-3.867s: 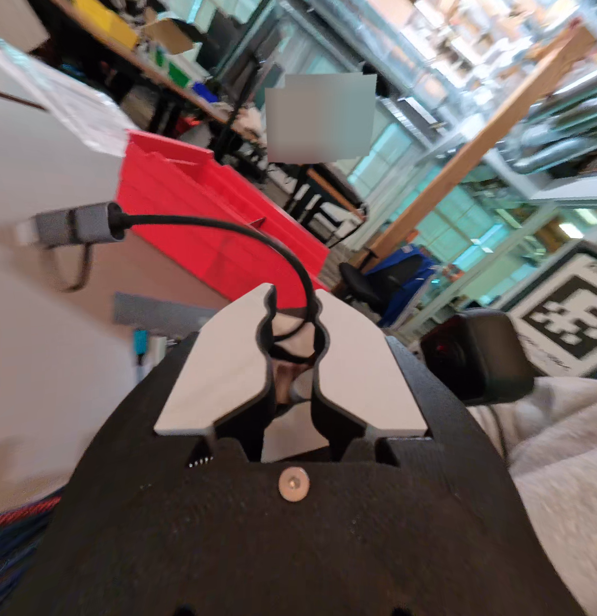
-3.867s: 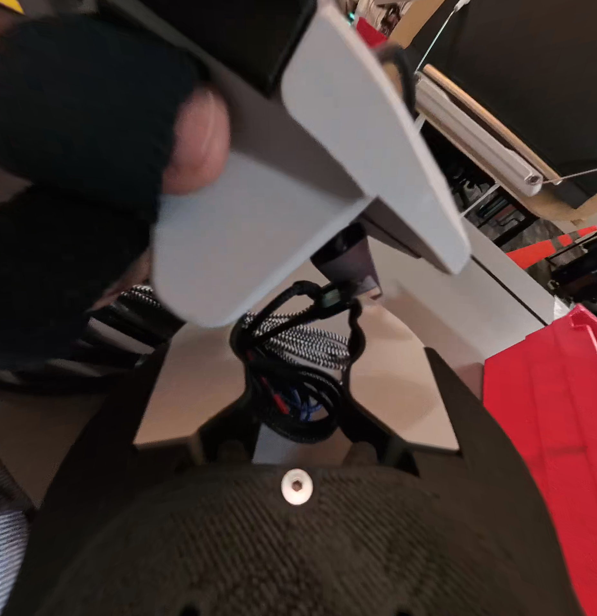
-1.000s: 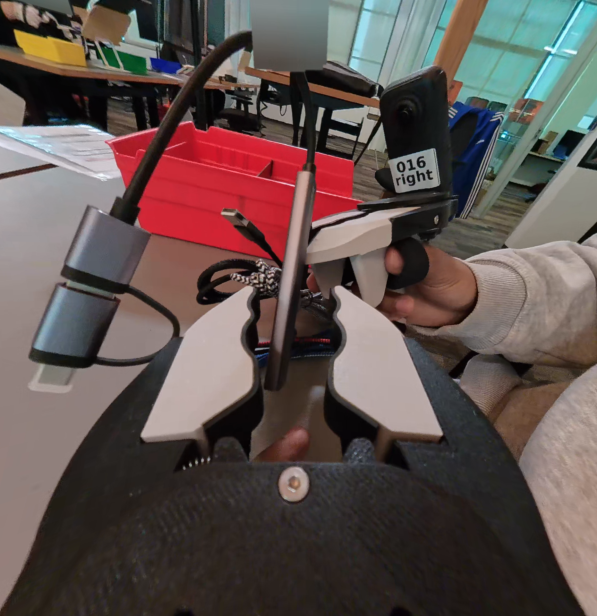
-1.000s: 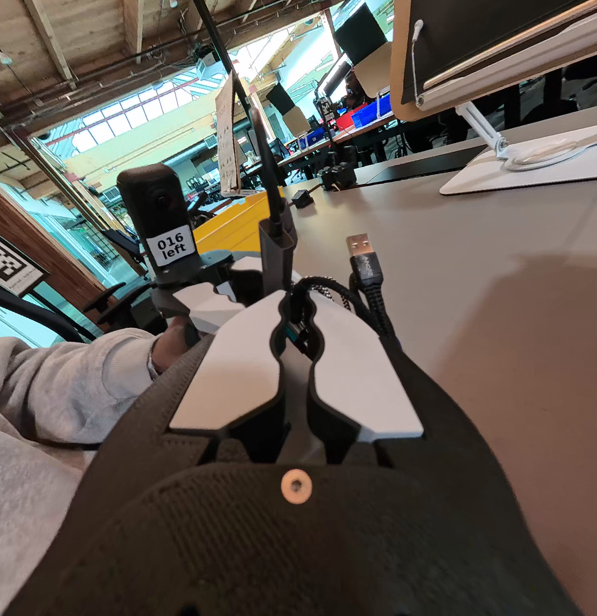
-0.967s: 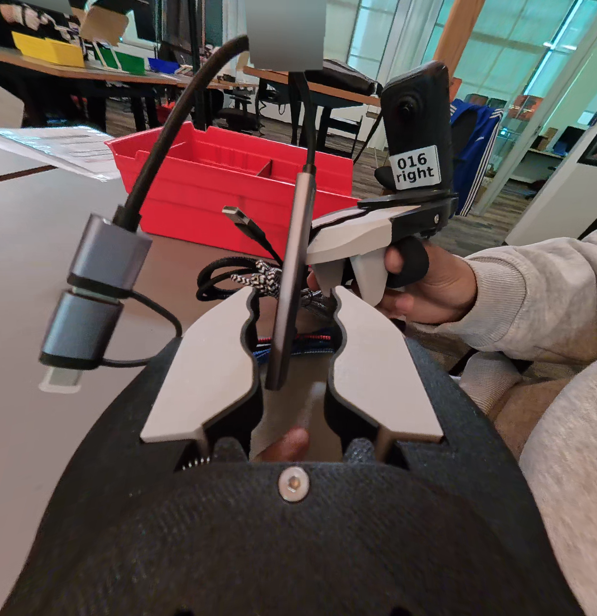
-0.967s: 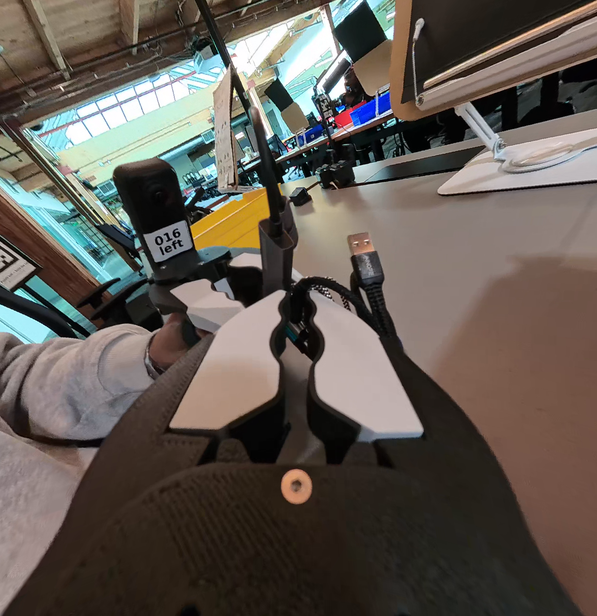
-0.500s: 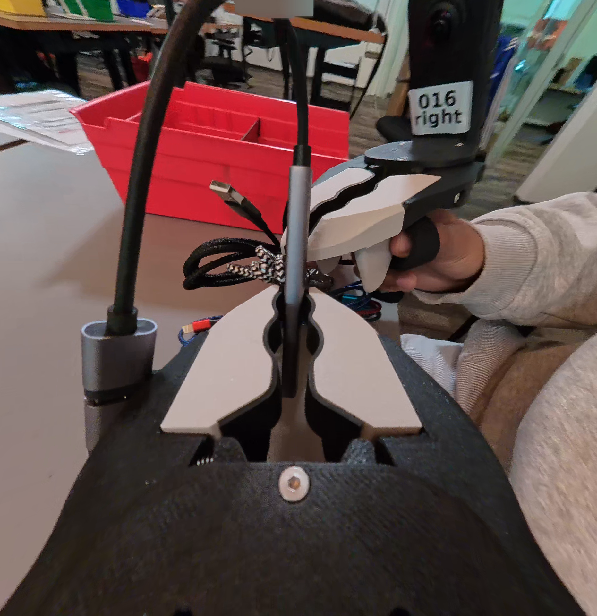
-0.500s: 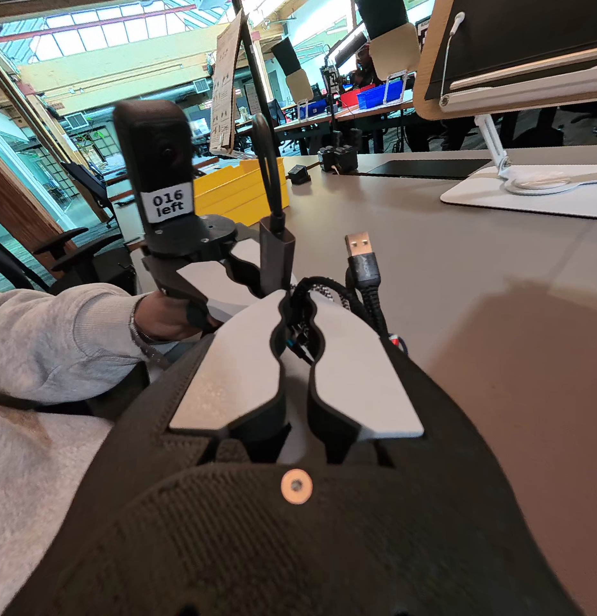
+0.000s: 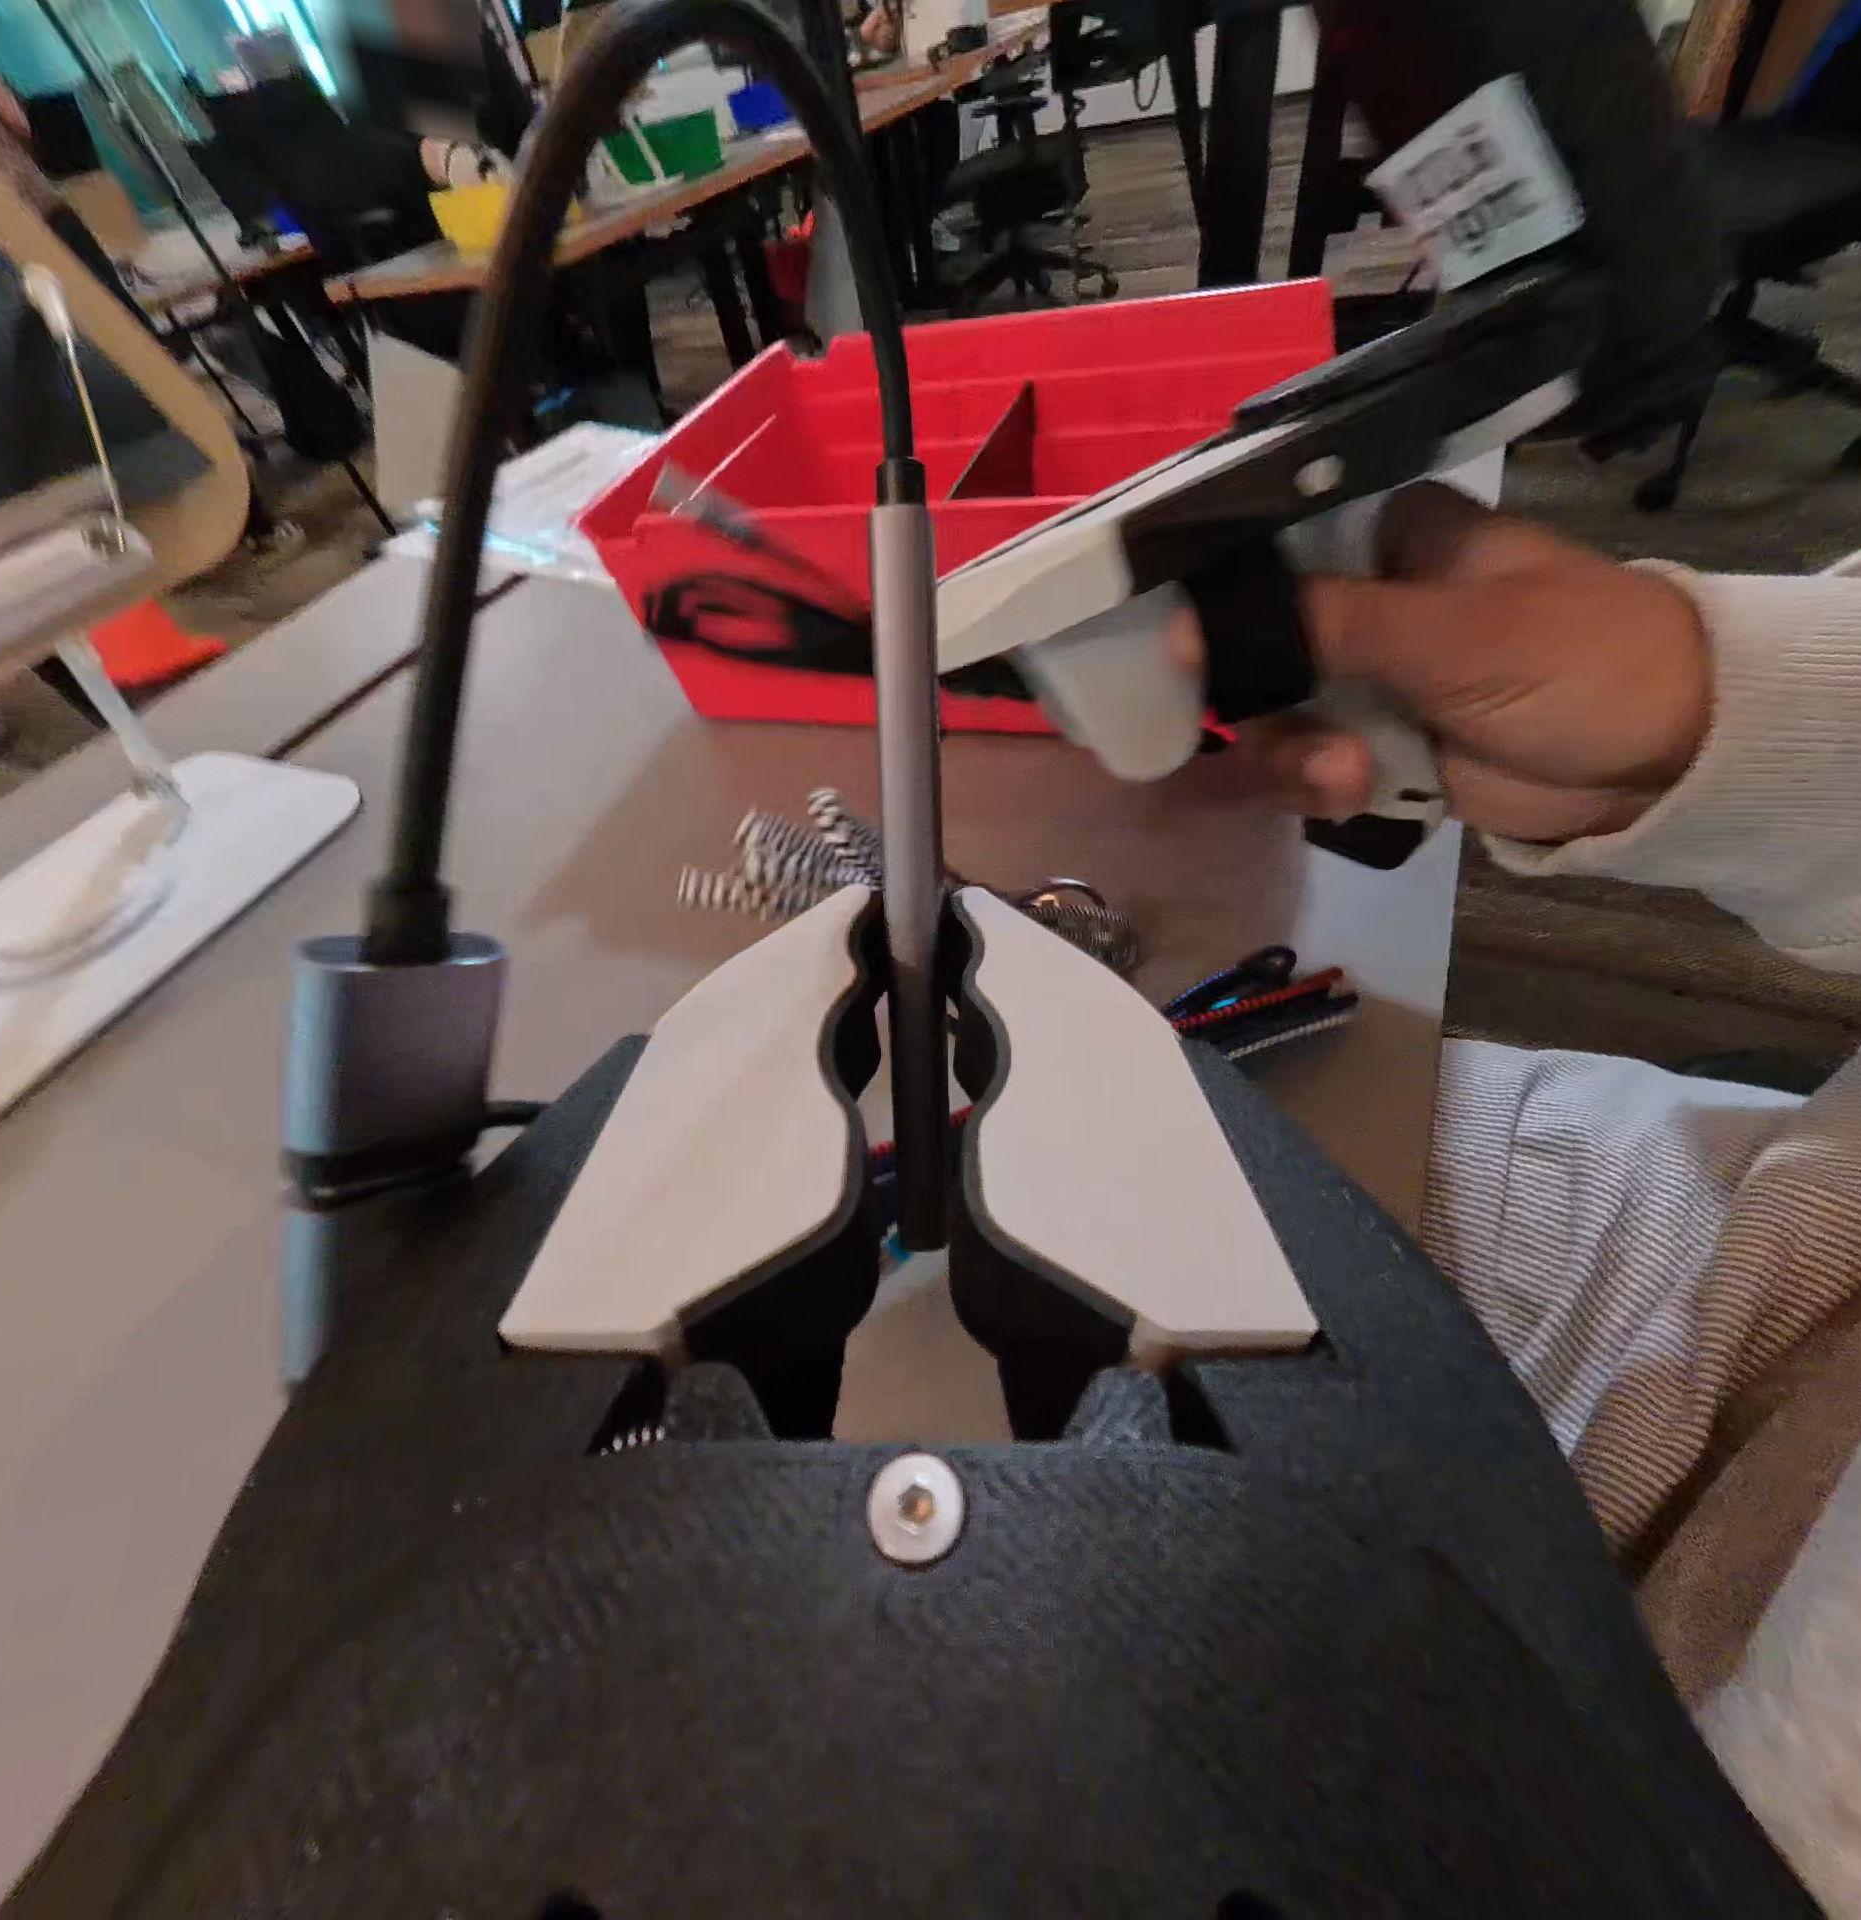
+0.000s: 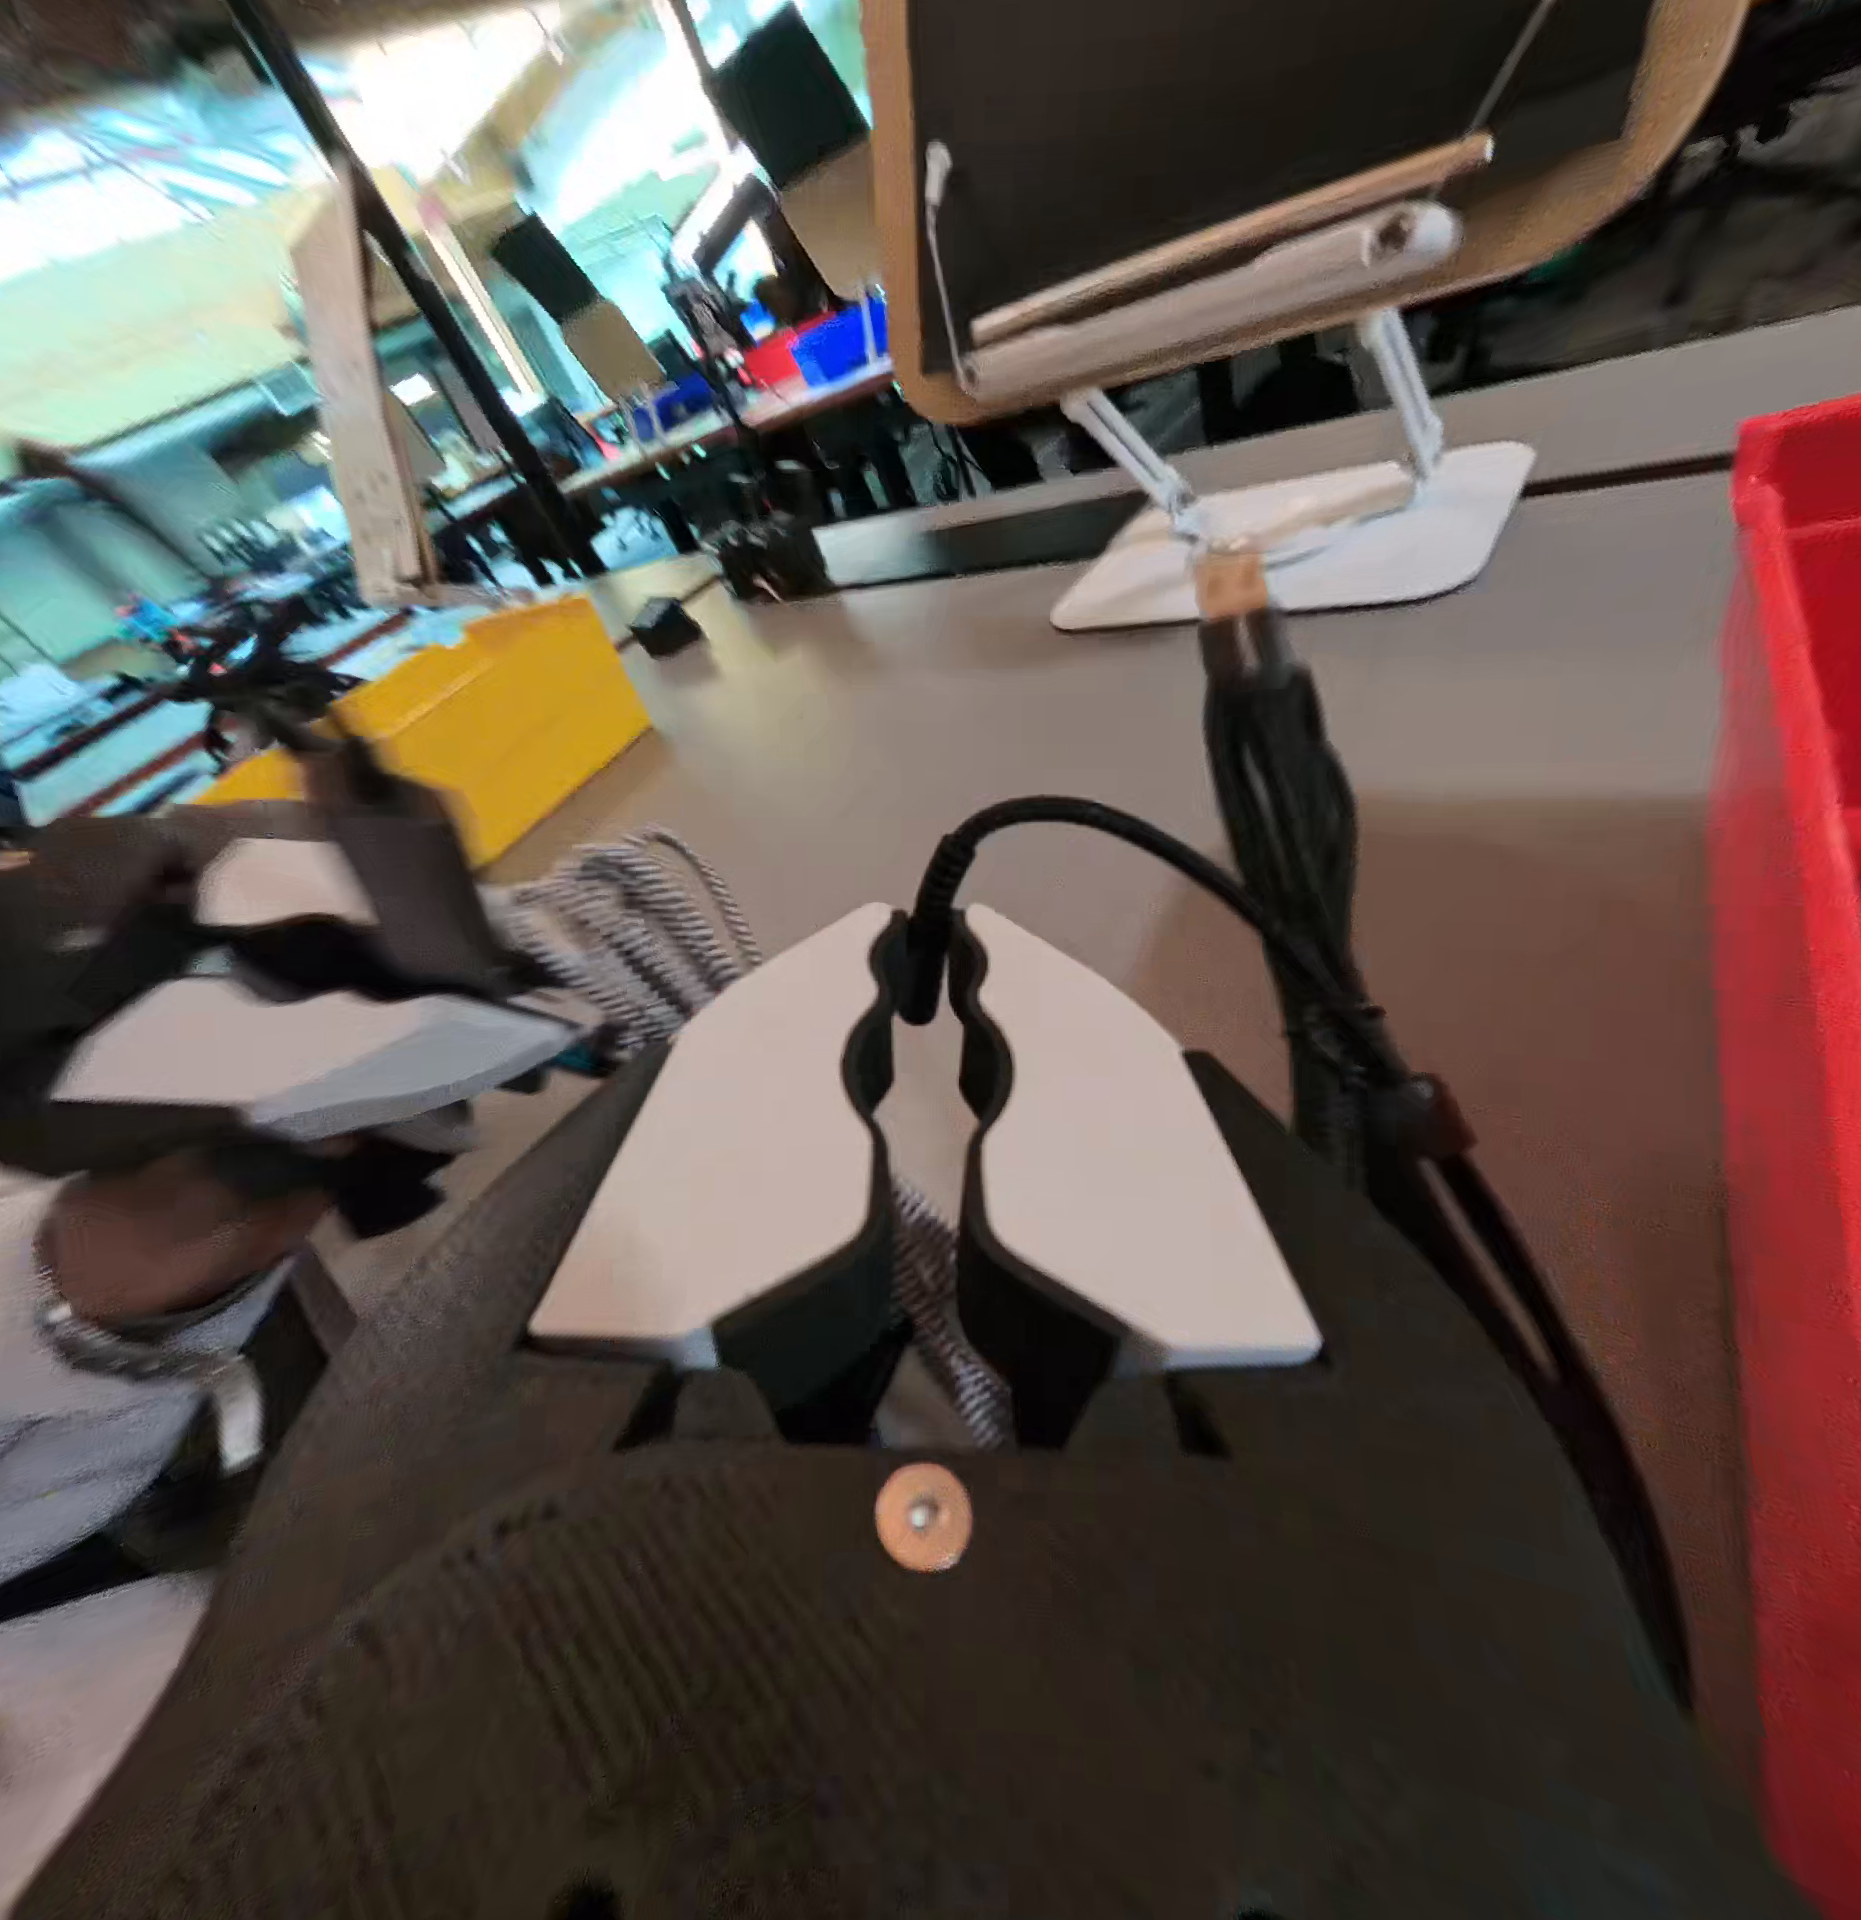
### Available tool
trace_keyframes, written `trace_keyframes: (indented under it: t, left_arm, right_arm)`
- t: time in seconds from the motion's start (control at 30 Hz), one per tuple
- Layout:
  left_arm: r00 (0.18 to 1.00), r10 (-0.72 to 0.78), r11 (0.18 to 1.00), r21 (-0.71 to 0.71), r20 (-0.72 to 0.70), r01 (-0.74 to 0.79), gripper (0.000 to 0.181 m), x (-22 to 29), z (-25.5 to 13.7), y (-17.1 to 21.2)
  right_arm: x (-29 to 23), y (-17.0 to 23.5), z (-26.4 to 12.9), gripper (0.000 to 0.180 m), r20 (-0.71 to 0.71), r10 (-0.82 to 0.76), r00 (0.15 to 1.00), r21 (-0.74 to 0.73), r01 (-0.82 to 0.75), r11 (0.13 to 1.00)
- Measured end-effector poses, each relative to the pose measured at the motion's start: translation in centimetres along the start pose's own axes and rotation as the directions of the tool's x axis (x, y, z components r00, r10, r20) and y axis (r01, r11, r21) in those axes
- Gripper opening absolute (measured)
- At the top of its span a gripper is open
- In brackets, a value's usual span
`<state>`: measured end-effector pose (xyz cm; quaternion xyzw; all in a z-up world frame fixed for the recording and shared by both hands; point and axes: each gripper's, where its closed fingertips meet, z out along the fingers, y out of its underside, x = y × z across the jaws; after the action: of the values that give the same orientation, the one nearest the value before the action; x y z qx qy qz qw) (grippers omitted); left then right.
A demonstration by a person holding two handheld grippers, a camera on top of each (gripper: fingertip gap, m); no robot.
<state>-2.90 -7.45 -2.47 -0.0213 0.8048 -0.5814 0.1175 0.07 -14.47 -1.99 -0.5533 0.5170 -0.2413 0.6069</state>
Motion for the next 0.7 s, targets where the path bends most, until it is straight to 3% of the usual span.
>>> trace_keyframes:
  t: [0.17,0.3,0.47,0.6,0.7]
  left_arm:
    - [0.935,-0.342,0.936,0.052,-0.093,0.348,0.011,-4.0,-0.6,1.8]
    - [0.836,-0.526,0.835,0.089,-0.156,0.542,0.011,-6.0,-1.0,2.8]
    - [0.768,-0.607,0.764,0.115,-0.204,0.635,0.01,-6.8,-1.3,3.2]
    - [0.739,-0.633,0.736,0.119,-0.233,0.667,0.01,-6.8,-1.3,3.3]
    - [0.733,-0.636,0.731,0.116,-0.24,0.672,0.01,-6.7,-1.2,3.3]
  right_arm:
    - [-2.3,-0.6,-0.7,0.009,0.062,-0.17,0.983,0.052,0.167,0.985]
    - [-3.1,-3.2,-2.1,0.008,0.071,-0.18,0.981,0.159,0.167,0.973]
    - [-3.6,-10.0,-6.5,0.008,-0.019,-0.29,0.957,0.329,0.28,0.902]
    - [-0.8,-14.0,-10.2,0.009,-0.133,-0.353,0.926,0.343,0.377,0.861]
    - [2.3,-14.6,-11.9,0.009,-0.135,-0.348,0.928,0.273,0.372,0.887]
